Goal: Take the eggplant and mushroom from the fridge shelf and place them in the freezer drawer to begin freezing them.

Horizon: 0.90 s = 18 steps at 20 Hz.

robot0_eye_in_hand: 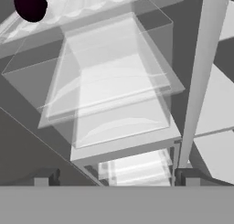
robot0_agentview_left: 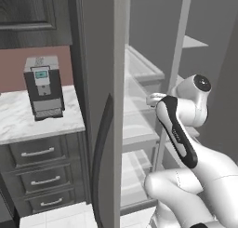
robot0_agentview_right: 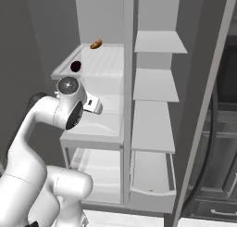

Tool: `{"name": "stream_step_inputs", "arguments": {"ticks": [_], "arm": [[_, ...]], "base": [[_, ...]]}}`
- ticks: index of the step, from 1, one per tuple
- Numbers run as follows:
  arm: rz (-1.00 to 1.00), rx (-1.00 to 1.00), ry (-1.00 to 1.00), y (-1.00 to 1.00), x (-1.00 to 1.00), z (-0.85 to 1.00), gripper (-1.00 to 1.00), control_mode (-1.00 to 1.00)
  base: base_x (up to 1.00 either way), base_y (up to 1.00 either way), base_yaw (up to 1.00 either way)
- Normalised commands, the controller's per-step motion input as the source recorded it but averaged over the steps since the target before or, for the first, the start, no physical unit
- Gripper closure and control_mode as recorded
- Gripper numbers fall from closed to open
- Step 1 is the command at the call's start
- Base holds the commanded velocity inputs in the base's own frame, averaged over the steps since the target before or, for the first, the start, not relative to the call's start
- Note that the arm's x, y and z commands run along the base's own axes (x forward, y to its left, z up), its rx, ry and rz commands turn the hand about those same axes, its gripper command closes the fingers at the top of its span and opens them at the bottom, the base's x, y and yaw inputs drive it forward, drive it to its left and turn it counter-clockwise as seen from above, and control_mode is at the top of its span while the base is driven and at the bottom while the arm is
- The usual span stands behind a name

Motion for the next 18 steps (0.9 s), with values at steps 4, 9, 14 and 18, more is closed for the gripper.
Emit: {"name": "stream_step_inputs", "arguments": {"ticks": [4, 9, 14, 18], "arm": [[0.0, 0.0, 0.0, 0.0, 0.0, 0.0, -1.0, 1.0], [0.0, 0.0, 0.0, 0.18, 0.14, 0.31, -1.0, -1.0], [0.0, -0.07, -0.02, 0.44, 0.35, 0.85, -1.0, -1.0], [0.0, -0.06, 0.0, 0.48, 0.54, 0.81, -1.0, -1.0]], "base": [[0.51, 0.01, 0.0], [0.12, 0.05, 0.0], [0.0, 0.0, 0.0], [0.0, 0.0, 0.0]]}}
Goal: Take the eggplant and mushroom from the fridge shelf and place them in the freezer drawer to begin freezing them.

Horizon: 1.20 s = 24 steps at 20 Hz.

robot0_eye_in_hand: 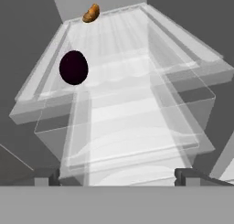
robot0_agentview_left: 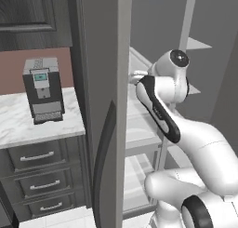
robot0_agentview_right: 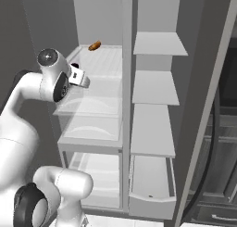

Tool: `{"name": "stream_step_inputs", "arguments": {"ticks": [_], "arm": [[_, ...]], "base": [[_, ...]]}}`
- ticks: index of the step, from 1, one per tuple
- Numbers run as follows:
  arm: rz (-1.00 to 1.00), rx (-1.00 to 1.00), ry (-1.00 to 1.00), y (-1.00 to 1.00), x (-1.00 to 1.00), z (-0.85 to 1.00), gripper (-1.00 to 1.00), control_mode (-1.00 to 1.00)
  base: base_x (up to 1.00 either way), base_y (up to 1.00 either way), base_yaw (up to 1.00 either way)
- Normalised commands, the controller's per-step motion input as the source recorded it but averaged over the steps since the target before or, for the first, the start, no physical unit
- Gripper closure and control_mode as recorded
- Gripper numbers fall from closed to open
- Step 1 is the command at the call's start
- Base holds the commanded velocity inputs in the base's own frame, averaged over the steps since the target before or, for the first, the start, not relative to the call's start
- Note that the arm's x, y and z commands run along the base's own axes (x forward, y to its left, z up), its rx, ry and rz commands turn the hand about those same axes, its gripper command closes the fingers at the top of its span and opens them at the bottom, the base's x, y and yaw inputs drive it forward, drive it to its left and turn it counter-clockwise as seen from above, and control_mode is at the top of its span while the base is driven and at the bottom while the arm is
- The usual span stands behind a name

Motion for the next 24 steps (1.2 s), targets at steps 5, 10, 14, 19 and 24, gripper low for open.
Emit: {"name": "stream_step_inputs", "arguments": {"ticks": [5, 10, 14, 19, 24], "arm": [[0.0, 0.0, 0.06, 0.23, 0.64, 0.48, -1.0, -1.0], [0.0, 0.0, 0.03, 0.03, 0.59, 0.03, -1.0, -1.0], [0.0, 0.0, 0.05, 0.14, 0.59, -0.38, -1.0, -1.0], [0.0, 0.0, 0.02, 0.24, 0.66, -0.19, -1.0, -1.0], [0.0, 0.0, 0.04, 0.23, 0.51, -0.07, -1.0, -1.0]], "base": [[0.0, 0.0, 0.0], [0.0, 0.0, 0.0], [0.0, 0.0, 0.0], [0.0, 0.0, 0.0], [0.0, 0.0, 0.0]]}}
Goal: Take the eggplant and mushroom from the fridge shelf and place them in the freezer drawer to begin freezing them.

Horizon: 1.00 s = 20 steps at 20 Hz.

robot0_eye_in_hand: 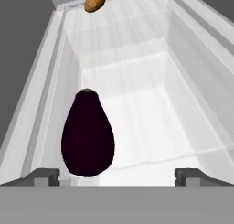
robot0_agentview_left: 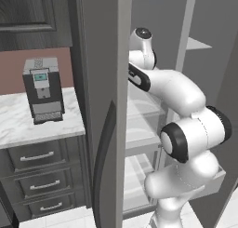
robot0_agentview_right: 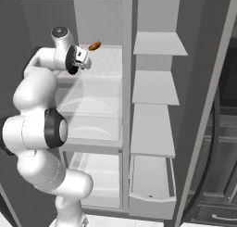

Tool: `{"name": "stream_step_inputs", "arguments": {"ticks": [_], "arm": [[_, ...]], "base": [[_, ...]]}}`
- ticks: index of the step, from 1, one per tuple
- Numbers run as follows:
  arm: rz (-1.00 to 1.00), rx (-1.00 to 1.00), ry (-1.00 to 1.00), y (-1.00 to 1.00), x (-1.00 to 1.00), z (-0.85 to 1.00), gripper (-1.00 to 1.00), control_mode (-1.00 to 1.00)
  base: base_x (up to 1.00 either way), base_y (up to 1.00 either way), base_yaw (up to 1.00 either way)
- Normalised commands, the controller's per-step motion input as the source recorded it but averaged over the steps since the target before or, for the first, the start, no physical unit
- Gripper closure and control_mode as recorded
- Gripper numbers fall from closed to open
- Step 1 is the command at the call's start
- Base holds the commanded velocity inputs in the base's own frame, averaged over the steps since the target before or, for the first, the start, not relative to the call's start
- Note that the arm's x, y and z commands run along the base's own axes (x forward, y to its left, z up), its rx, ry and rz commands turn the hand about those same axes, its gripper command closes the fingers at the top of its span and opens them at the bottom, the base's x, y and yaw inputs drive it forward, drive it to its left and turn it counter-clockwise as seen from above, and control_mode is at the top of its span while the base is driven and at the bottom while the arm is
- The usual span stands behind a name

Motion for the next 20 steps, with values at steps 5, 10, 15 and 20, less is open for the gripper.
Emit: {"name": "stream_step_inputs", "arguments": {"ticks": [5, 10, 15, 20], "arm": [[0.0, 0.0, 0.01, 0.17, 0.26, -0.24, -1.0, -1.0], [0.01, 0.0, 0.01, 0.28, 0.0, -0.25, -1.0, -1.0], [0.0, 0.0, 0.0, 0.17, 0.11, -0.23, -1.0, -1.0], [0.0, 0.0, 0.0, 0.06, 0.12, -0.2, -1.0, -1.0]], "base": [[0.0, 0.0, 0.0], [0.0, 0.0, 0.0], [0.0, 0.0, 0.0], [0.0, 0.0, 0.0]]}}
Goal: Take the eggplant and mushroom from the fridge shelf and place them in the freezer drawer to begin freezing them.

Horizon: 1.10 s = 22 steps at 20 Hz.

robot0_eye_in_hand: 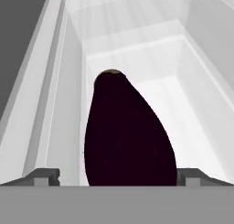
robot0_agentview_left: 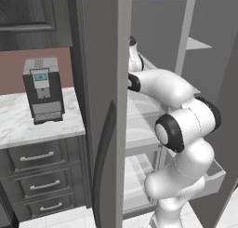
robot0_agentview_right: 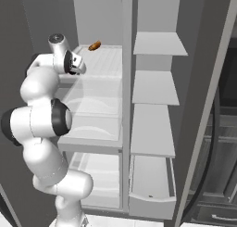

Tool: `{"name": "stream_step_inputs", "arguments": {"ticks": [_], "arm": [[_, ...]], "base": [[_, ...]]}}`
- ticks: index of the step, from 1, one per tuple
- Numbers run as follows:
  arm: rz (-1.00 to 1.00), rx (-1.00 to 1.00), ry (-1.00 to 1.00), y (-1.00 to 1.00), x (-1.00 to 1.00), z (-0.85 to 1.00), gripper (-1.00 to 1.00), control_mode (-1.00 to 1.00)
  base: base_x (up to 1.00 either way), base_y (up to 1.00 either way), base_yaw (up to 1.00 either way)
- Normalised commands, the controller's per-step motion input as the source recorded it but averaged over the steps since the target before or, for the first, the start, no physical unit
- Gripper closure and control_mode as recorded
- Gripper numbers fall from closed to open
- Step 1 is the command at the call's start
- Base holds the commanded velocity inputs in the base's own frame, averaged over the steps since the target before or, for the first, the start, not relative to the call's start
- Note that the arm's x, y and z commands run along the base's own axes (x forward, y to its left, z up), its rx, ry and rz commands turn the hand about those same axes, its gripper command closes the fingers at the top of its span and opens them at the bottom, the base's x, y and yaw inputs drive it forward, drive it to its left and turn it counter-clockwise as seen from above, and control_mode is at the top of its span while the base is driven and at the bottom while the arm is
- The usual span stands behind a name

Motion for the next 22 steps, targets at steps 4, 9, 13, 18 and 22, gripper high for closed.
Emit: {"name": "stream_step_inputs", "arguments": {"ticks": [4, 9, 13, 18, 22], "arm": [[0.0, 0.0, 0.0, 0.0, 0.14, -0.23, -1.0, -1.0], [0.0, 0.0, 0.0, 0.0, 0.13, -0.19, 1.0, -1.0], [0.0, 0.0, 0.0, -0.01, 0.01, -0.09, 1.0, -1.0], [0.0, 0.0, 0.0, -0.02, -0.04, 0.0, 1.0, -1.0], [0.0, 0.01, 0.0, -0.33, -0.49, 0.0, 1.0, -1.0]], "base": [[0.0, 0.0, 0.0], [0.0, 0.0, 0.0], [0.0, 0.0, 0.0], [0.0, 0.0, 0.0], [0.0, 0.0, 0.0]]}}
